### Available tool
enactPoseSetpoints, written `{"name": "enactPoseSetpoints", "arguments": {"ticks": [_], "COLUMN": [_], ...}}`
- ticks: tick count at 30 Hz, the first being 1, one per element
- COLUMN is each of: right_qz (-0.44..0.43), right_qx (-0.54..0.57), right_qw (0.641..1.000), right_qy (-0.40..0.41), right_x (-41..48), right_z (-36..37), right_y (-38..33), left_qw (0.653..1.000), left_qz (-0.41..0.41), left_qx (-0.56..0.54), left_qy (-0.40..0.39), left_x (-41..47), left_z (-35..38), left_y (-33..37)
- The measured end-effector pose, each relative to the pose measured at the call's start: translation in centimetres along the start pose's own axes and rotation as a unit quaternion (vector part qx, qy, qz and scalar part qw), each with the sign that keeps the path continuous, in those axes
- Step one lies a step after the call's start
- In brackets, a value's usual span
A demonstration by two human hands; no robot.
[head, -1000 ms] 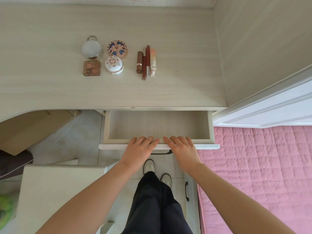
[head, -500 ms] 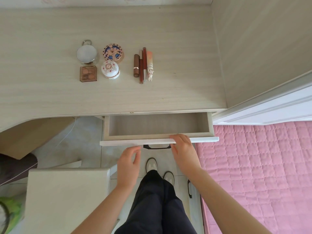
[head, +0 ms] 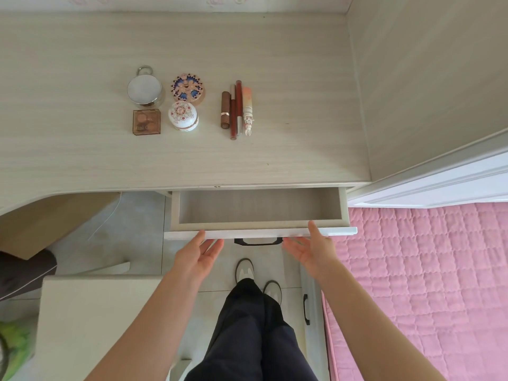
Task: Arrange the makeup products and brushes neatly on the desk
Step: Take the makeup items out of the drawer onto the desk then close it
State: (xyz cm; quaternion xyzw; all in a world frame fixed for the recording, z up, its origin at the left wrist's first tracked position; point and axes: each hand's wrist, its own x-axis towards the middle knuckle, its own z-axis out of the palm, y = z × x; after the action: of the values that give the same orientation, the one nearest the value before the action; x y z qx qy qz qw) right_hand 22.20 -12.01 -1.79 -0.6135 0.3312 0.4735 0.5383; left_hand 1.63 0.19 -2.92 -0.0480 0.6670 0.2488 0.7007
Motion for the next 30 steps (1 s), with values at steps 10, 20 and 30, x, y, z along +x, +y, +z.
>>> {"name": "enactPoseSetpoints", "arguments": {"ticks": [10, 20, 30], "right_qz": [-0.018, -0.015, -0.028], "right_qx": [-0.062, -0.037, -0.015], "right_qw": [0.997, 0.996, 0.998], "right_qy": [-0.045, -0.076, -0.061], "right_x": [1.8, 2.8, 3.8], "right_z": [1.0, 2.9, 4.6], "right_y": [-2.2, -4.4, -5.2], "left_qw": [1.0, 0.998, 0.998], "left_qz": [0.011, 0.025, 0.036], "left_qx": [0.021, 0.028, -0.016], "left_qy": [-0.018, -0.042, -0.048], "left_x": [0.4, 1.6, 2.9], "left_z": [1.7, 4.5, 5.8], "left_y": [1.3, 3.0, 2.5]}}
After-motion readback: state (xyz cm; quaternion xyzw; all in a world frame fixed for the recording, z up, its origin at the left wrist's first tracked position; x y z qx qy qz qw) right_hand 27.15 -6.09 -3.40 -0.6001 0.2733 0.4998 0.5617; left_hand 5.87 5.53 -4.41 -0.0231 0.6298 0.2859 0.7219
